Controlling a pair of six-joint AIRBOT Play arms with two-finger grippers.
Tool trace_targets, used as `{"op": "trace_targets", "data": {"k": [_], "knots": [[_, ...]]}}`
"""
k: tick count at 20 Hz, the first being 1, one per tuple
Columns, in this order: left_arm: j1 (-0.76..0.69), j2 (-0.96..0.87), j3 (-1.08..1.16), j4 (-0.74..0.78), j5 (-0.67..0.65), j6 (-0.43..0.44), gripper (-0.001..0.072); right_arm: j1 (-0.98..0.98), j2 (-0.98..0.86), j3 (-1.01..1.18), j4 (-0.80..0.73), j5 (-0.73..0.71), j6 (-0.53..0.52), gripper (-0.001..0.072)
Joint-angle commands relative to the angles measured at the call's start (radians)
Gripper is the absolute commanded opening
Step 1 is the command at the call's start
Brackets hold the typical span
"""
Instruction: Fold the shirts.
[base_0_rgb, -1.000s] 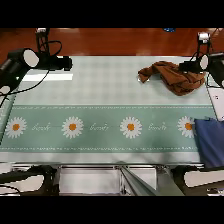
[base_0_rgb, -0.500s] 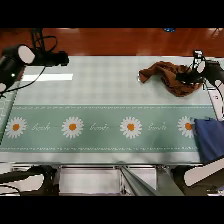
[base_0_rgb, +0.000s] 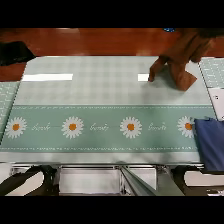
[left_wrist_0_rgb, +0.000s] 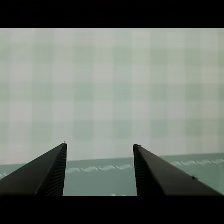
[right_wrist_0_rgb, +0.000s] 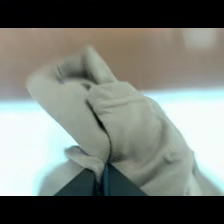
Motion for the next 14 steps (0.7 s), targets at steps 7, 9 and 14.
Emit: {"op": "trace_targets", "data": {"k": [7, 9, 14], "knots": [[0.028, 0.511, -0.526, -0.219, 0.122, 0.032, 0.0507, -0.001, 0.298, 0.185, 0.344, 0.048, -0.180, 0.0021], [0.028, 0.561, -0.589, -0.230, 0.130, 0.032, 0.0508, -0.001, 0.337, 0.184, 0.346, 0.161, -0.188, 0.0021], [0.028, 0.576, -0.612, -0.229, 0.159, 0.032, 0.0508, 0.103, 0.398, 0.032, 0.375, 0.376, -0.201, 0.0021]]}}
